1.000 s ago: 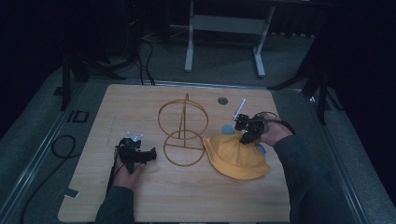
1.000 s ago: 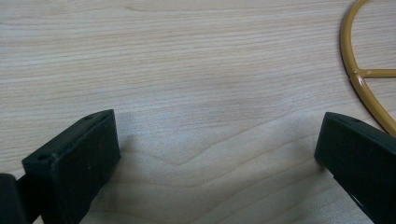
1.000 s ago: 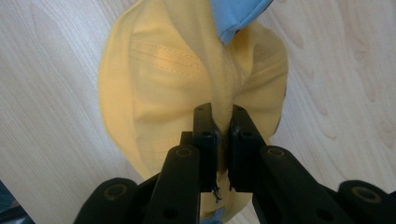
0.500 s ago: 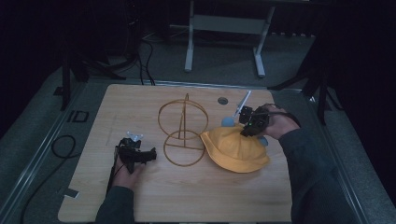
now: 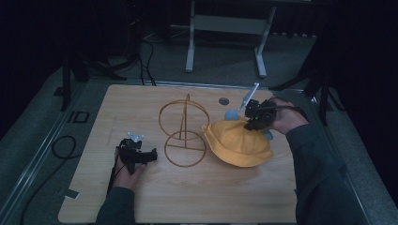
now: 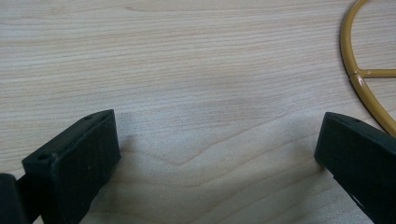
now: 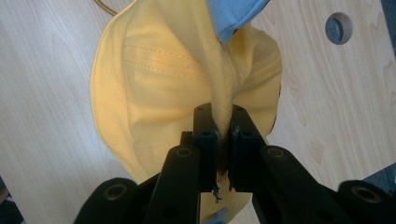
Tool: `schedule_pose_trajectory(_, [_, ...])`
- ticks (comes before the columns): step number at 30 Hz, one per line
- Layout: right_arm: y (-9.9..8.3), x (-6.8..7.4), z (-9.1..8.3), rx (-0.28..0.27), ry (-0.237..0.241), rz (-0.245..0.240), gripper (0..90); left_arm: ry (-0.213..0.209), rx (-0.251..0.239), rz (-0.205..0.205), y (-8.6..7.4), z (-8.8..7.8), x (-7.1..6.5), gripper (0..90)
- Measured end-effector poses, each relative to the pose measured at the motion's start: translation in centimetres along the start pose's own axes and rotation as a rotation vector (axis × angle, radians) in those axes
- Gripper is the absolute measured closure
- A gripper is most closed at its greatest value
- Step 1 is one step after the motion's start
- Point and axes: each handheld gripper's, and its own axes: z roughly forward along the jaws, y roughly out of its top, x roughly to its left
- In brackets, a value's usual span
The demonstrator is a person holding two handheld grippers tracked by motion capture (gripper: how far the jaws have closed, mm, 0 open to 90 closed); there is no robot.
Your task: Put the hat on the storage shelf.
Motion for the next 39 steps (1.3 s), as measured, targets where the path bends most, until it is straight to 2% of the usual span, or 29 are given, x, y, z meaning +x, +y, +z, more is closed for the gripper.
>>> schedule_pose_trajectory(10, [0.1, -0.4, -1.8, -0.012, -0.013, -0.042, 83.9, 0.0, 0.0, 0.0, 0.0, 0.0, 0.0, 0.0])
schedule_pose_trajectory(24, [-0.1, -0.8, -4.1, -0.059, -0.033, -0.09, 83.9, 0.0, -0.001, 0.0, 0.0, 0.0, 0.0, 0.0])
schedule_pose_trajectory(39, [-1.0, -1.4, -5.9, -0.067, -0.06, -0.079, 84.0, 0.0, -0.002, -0.001, 0.0, 0.0, 0.0, 0.0])
